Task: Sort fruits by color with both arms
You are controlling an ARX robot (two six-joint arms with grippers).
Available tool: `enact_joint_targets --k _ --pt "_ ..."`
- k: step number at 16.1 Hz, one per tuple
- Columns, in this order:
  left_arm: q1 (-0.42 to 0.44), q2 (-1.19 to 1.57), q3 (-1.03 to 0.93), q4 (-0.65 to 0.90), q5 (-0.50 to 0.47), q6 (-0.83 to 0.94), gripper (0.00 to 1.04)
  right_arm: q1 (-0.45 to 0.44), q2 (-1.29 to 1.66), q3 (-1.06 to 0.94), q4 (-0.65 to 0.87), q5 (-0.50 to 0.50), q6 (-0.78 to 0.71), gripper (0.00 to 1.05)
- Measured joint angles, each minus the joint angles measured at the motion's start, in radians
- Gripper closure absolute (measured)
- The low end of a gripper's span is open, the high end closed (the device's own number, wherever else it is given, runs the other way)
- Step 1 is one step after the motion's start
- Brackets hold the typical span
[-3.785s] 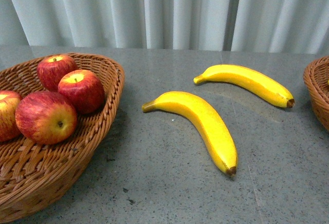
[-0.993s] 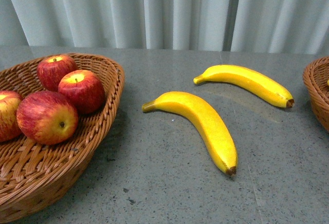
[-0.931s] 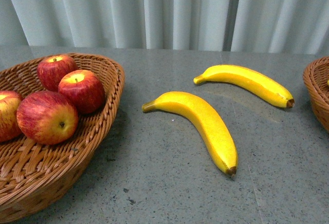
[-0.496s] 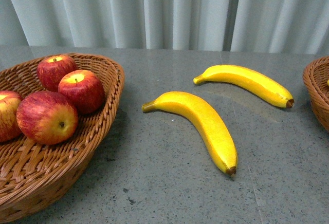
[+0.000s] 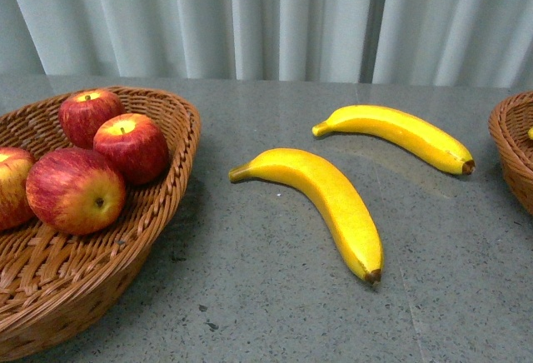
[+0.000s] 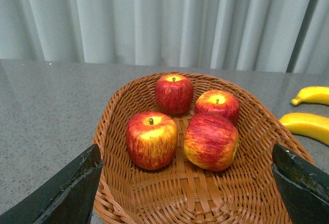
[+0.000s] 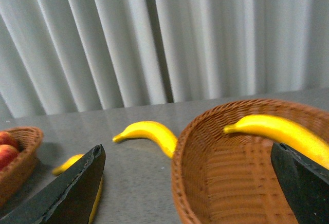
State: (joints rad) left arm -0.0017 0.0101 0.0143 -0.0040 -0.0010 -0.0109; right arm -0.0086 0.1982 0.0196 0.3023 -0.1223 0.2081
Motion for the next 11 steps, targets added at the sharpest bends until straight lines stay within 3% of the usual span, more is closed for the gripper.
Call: enact_joint_targets --k 3,6,11 --pt "0.0 0.0 0.0 0.0 0.0 0.0 0.07 0.105 0.334 0.072 0.284 0.019 0.1 0.07" --pt "0.0 0.0 0.0 0.0 0.0 0.0 0.07 0.248 0.718 0.292 0.526 0.092 0.108 0.07" --pt "0.0 0.0 0.0 0.0 0.0 0.0 0.07 0.541 1.244 0.735 0.366 0.12 0.085 0.07"
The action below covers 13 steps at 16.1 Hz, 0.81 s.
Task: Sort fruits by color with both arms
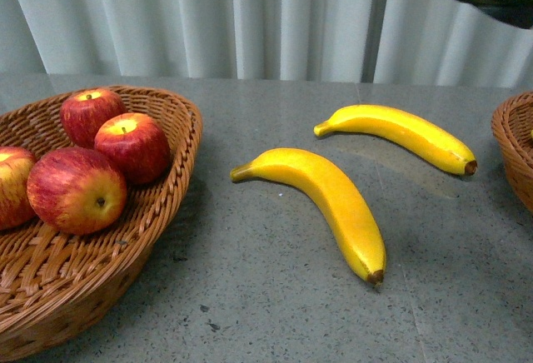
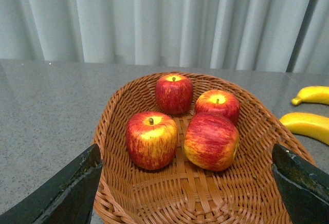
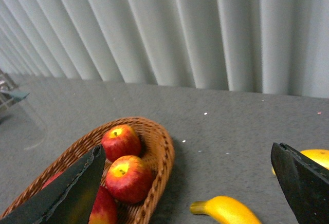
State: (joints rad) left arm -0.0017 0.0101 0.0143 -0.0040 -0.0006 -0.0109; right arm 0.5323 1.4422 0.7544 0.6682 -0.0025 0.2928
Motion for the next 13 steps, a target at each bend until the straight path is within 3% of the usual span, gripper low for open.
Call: enact_joint_targets --k 2,5,13 --pt "0.0 0.0 0.0 0.0 0.0 0.0 0.07 0.066 0.132 0.124 -0.092 0.003 -0.032 0.07" --pt "0.0 0.0 0.0 0.0 0.0 0.0 0.07 0.076 0.27 0.226 -0.185 0.006 -0.082 0.07" --pt "0.0 0.0 0.0 0.0 0.0 0.0 0.07 -0.045 0.414 0.329 -0.361 -0.054 -0.221 0.07"
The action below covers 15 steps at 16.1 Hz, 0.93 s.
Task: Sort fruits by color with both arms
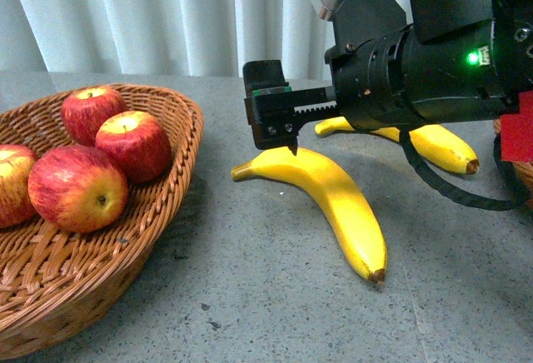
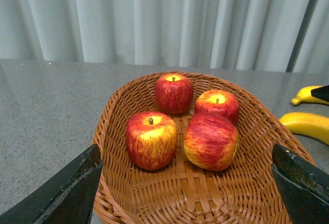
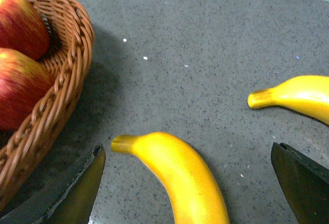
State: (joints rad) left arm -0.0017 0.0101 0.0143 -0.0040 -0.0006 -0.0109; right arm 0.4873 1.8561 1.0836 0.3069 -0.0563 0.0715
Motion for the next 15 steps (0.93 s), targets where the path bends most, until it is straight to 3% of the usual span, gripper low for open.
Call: enact_joint_targets --k 8,15 --pt "0.0 0.0 0.0 0.0 0.0 0.0 0.07 -0.069 0.008 -0.051 -0.111 -0.042 -0.082 0.07" --pt "0.0 0.0 0.0 0.0 0.0 0.0 0.07 -0.026 0.028 -0.075 -0.113 -0.041 -0.139 0.07"
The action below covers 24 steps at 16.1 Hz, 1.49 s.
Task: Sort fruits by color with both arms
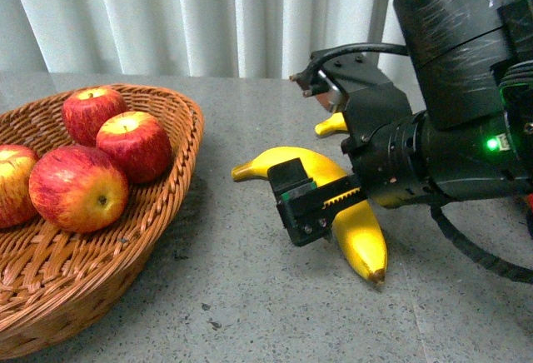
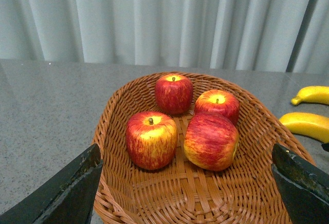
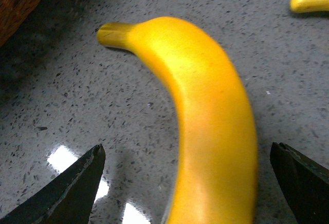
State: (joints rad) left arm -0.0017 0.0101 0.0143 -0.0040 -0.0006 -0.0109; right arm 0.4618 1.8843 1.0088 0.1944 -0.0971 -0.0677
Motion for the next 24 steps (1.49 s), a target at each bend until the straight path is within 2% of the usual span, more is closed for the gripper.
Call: enact_joint_targets --k 3,4,9,13,16,18,22,24 --pt "0.0 0.0 0.0 0.0 0.0 0.0 0.07 0.007 0.022 -0.012 0.005 0.008 -0.029 0.07" --pt "0.0 0.0 0.0 0.0 0.0 0.0 0.07 0.008 0.022 -0.019 0.01 0.011 -0.036 0.14" --pt "0.0 0.0 0.0 0.0 0.0 0.0 0.07 0.002 0.003 -0.023 0.023 0.008 -0.046 0.67" --pt "0.0 0.0 0.0 0.0 0.0 0.0 0.07 -0.066 -0.07 0.006 0.004 -0.018 -0.026 0.7" --pt "0.0 0.0 0.0 0.0 0.0 0.0 0.07 -0.174 -0.177 0.035 -0.001 -0.082 0.008 0.7" --pt "0.0 0.0 0.0 0.0 0.0 0.0 0.07 -0.267 -0.246 0.035 0.002 -0.124 0.003 0.7" --pt "0.0 0.0 0.0 0.0 0.0 0.0 0.07 -0.534 -0.359 -0.059 0.079 -0.145 -0.115 0.71" --pt "0.0 0.0 0.0 0.0 0.0 0.0 0.07 -0.561 -0.371 -0.081 0.091 -0.151 -0.132 0.71"
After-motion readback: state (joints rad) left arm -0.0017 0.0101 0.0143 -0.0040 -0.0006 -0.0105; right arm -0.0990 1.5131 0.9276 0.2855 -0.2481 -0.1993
